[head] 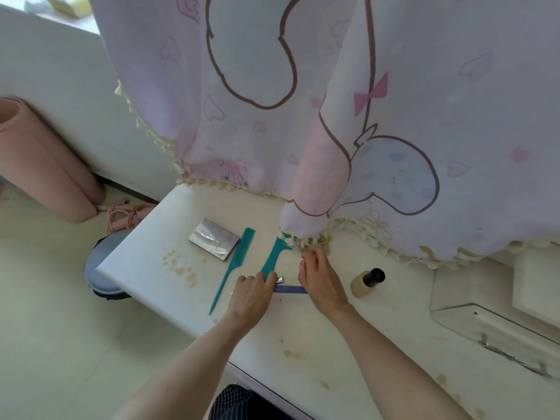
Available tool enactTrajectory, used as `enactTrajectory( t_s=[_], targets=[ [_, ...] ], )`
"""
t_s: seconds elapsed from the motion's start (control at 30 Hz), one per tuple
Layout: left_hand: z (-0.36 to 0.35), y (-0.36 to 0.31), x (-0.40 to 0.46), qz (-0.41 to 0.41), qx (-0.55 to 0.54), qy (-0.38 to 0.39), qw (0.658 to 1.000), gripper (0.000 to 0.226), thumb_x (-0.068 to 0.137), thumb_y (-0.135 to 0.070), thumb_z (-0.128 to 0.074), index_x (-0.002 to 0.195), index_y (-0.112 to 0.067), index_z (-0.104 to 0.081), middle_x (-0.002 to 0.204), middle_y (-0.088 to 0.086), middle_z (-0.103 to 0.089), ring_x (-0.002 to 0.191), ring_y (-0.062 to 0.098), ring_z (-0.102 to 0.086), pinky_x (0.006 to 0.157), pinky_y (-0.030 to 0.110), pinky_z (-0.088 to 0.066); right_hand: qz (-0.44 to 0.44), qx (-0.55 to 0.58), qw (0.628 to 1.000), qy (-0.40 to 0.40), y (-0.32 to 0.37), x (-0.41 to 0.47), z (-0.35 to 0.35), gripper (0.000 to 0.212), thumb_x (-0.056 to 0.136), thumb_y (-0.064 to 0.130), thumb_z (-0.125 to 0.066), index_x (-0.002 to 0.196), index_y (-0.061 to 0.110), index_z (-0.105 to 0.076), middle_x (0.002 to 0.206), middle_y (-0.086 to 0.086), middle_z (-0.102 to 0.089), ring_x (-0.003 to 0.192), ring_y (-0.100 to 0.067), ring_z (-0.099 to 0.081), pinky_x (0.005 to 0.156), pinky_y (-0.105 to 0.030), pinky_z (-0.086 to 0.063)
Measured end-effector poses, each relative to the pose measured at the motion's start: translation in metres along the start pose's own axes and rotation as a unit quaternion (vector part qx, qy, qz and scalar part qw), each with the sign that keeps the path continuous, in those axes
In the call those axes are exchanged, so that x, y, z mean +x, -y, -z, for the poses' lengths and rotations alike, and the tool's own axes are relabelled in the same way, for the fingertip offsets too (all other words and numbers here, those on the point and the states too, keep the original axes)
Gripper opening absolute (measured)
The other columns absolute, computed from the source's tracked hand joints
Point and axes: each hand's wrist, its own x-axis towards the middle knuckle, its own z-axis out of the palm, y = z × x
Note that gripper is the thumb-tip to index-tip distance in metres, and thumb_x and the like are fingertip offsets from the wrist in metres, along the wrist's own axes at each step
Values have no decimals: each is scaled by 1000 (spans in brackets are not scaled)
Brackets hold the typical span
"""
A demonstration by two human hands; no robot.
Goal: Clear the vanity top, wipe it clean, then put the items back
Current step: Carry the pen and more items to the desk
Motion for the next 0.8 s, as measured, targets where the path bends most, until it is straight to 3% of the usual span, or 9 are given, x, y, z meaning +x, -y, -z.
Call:
enactTrajectory(
  t_s=[0.13,0.23,0.37,0.43,0.5,0.57,0.6,0.73,0.8],
  targets=[
    [14,7,-7,27,-77,-23,996,23,100,-26,-35,117,-13,-43,102,5,-58,87,24,-59,66,34,-43,-119,91,989,1,15,8,9,37,94,27,-27,89,2,-53,80,-12,-56,61,-24,-50,52,-26,-31],
    [28,12,-5,-29,-112,-39,993,23,97,-22,-39,114,-10,-47,102,7,-60,87,28,-60,67,37,-42,-194,175,965,-26,34,16,17,24,99,21,-34,93,4,-50,86,-10,-54,70,-21,-46,57,-31,-32],
    [40,11,8,-123,-114,-65,984,23,94,-20,-44,110,-7,-51,96,10,-64,81,33,-61,64,39,-45,-211,197,956,-58,66,20,28,35,91,33,-27,94,7,-49,83,1,-49,70,-18,-43,58,-26,-24],
    [47,10,18,-150,-86,-61,983,24,95,-23,-43,111,-7,-51,95,10,-66,78,34,-62,63,38,-46,-231,182,951,-96,70,22,36,41,92,37,-24,96,7,-51,86,-1,-52,72,-20,-47,60,-26,-29],
    [55,14,26,-184,-39,-77,979,24,92,-28,-50,104,-9,-53,89,8,-67,74,32,-64,59,35,-46,-280,147,935,-162,65,20,46,49,89,41,-20,96,4,-52,90,-8,-57,75,-27,-54,62,-34,-41],
    [64,21,31,-245,-3,-94,965,30,80,-42,-65,84,-13,-59,61,-1,-64,48,22,-61,40,24,-37,-326,80,916,-219,59,9,57,50,90,37,-21,97,1,-55,92,-13,-59,75,-31,-57,62,-36,-46],
    [65,24,32,-267,-1,-111,957,34,77,-49,-63,73,-16,-58,48,-3,-58,36,18,-54,34,20,-29,-337,36,910,-237,58,-1,63,47,91,33,-23,97,0,-56,91,-14,-60,73,-31,-58,59,-34,-46],
    [76,19,23,-344,-44,-161,924,61,96,-53,-17,59,-19,-51,40,-4,-49,27,15,-44,34,18,-15,-348,-157,895,-230,69,-60,88,28,91,21,-39,96,2,-59,84,-12,-60,62,-27,-59,47,-28,-46],
    [83,7,9,-402,-42,-149,902,64,99,-49,-12,58,-18,-50,41,-5,-47,26,15,-40,35,16,-6,-369,-222,877,-212,82,-93,98,19,83,11,-58,100,2,-58,86,-12,-59,68,-26,-59,46,-29,-47]
  ],
)
